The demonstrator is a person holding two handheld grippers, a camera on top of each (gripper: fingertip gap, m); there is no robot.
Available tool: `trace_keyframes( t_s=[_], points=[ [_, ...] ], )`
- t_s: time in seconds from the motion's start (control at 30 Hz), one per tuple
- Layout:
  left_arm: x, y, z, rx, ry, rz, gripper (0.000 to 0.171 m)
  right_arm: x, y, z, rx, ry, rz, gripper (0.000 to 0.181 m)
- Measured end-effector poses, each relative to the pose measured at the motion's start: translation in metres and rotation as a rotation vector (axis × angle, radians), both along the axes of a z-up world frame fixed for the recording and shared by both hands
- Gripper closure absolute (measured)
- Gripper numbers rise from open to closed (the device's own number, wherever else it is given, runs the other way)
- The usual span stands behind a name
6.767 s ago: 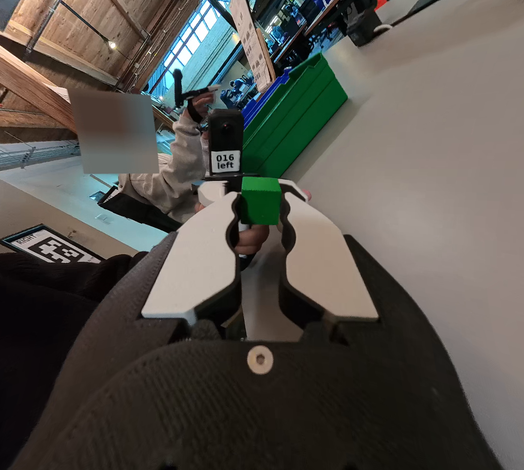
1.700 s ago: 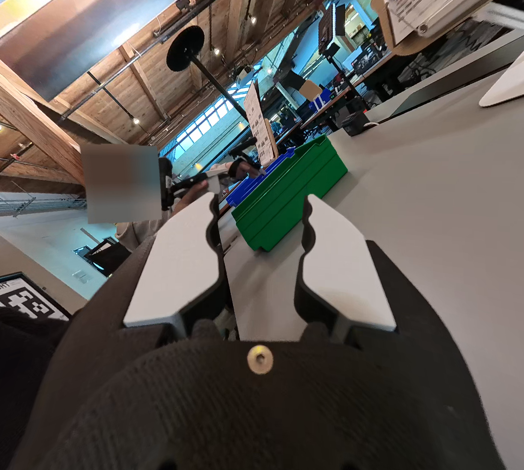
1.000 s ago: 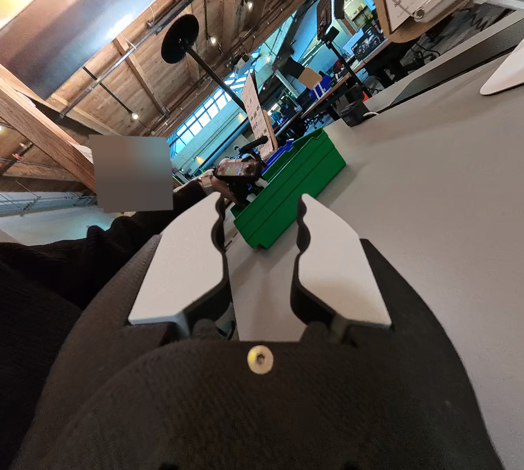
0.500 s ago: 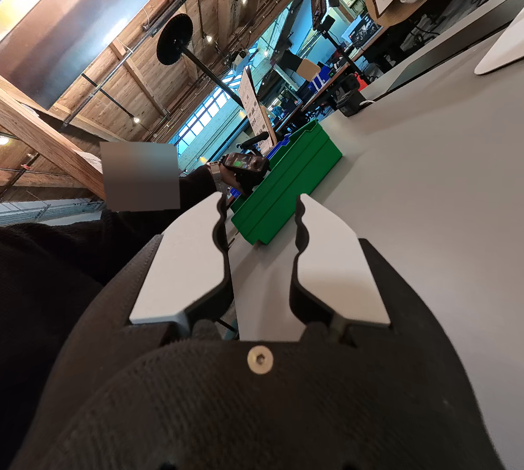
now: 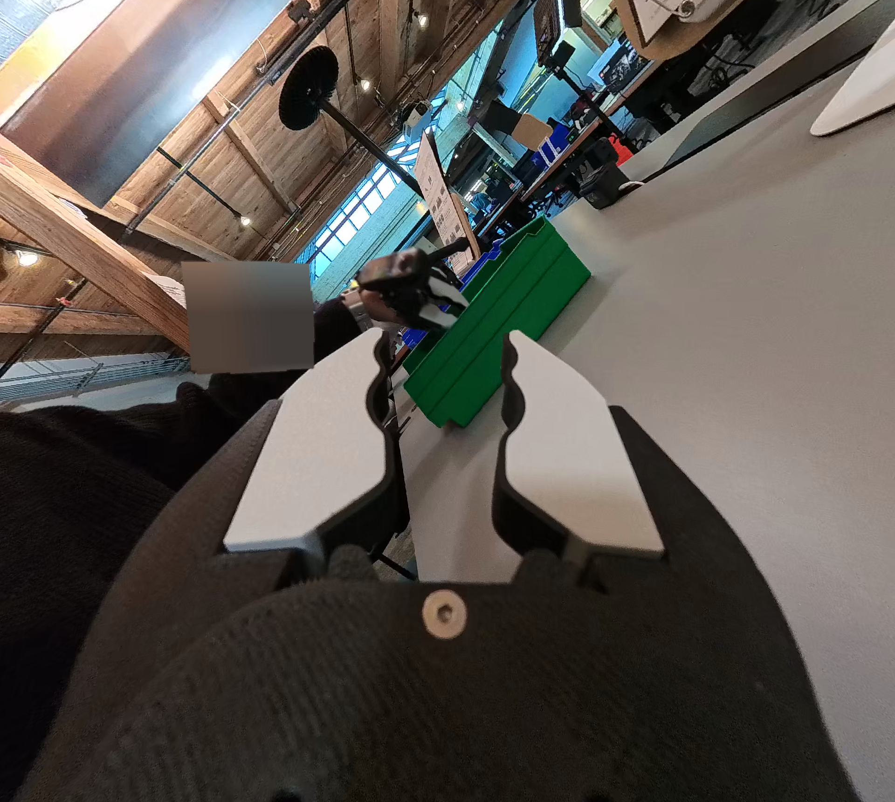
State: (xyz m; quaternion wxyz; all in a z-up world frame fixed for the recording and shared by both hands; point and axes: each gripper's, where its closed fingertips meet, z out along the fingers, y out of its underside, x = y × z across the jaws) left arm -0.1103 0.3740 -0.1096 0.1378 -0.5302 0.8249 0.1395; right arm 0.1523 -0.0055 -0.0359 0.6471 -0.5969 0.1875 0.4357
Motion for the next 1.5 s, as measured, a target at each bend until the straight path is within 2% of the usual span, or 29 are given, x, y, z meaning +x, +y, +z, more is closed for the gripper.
trace_keyframes(
  t_s=[0.07, 0.2, 0.3, 0.43, 0.53, 0.57, 0.63, 0.73, 0.8, 0.9, 0.97, 1.07, 1.17, 1.23, 1.33, 1.43, 1.5],
  points=[
    [0.035, -0.026, 0.035, -0.076, -0.25, 0.021, 0.148, -0.002, 0.0, 0.003, 0.008, 0.003, 0.005, 0.137],
    [0.111, -0.123, 0.108, -0.346, -0.748, 0.046, 0.149, -0.007, -0.002, 0.01, 0.016, -0.004, 0.02, 0.137],
    [0.159, -0.207, 0.133, -0.65, -0.998, 0.111, 0.149, -0.009, -0.003, 0.011, 0.006, -0.013, 0.029, 0.133],
    [0.213, -0.292, 0.129, -1.077, -1.177, 0.189, 0.149, 0.0, -0.005, 0.009, -0.001, -0.014, 0.03, 0.129],
    [0.234, -0.347, 0.111, -1.452, -1.184, 0.181, 0.149, 0.016, -0.01, 0.008, -0.019, -0.023, 0.014, 0.129],
    [0.238, -0.36, 0.098, -1.517, -1.147, 0.191, 0.149, 0.021, -0.012, 0.007, -0.029, -0.022, 0.014, 0.129],
    [0.241, -0.381, 0.073, -1.551, -1.071, 0.186, 0.149, 0.024, -0.017, 0.004, -0.054, -0.015, 0.045, 0.129],
    [0.236, -0.397, 0.051, -1.598, -1.017, 0.2, 0.149, 0.022, -0.021, -0.008, -0.107, -0.031, 0.083, 0.127],
    [0.236, -0.399, 0.051, -1.661, -0.996, 0.214, 0.149, 0.022, -0.021, -0.01, -0.114, -0.029, 0.07, 0.128],
    [0.241, -0.392, 0.045, -1.633, -0.99, 0.217, 0.149, 0.014, -0.022, -0.011, -0.111, -0.023, 0.092, 0.128],
    [0.244, -0.382, 0.05, -1.658, -1.02, 0.221, 0.149, 0.011, -0.024, -0.019, -0.144, -0.06, 0.078, 0.128],
    [0.251, -0.367, 0.066, -1.773, -1.076, 0.254, 0.149, 0.011, -0.03, -0.024, -0.158, -0.087, 0.044, 0.13],
    [0.264, -0.369, 0.063, -1.803, -1.04, 0.258, 0.149, 0.013, -0.041, -0.026, -0.147, -0.059, 0.006, 0.132],
    [0.271, -0.38, 0.062, -1.828, -0.994, 0.223, 0.149, 0.015, -0.048, -0.029, -0.155, -0.055, -0.012, 0.132],
    [0.271, -0.405, 0.067, -1.872, -0.921, 0.084, 0.149, 0.019, -0.058, -0.028, -0.167, -0.113, -0.056, 0.133],
    [0.268, -0.424, 0.065, -1.816, -0.874, -0.049, 0.149, 0.028, -0.068, -0.019, -0.151, -0.205, -0.132, 0.136],
    [0.266, -0.43, 0.058, -1.774, -0.83, -0.081, 0.149, 0.032, -0.073, -0.013, -0.138, -0.23, -0.154, 0.139]
  ],
)
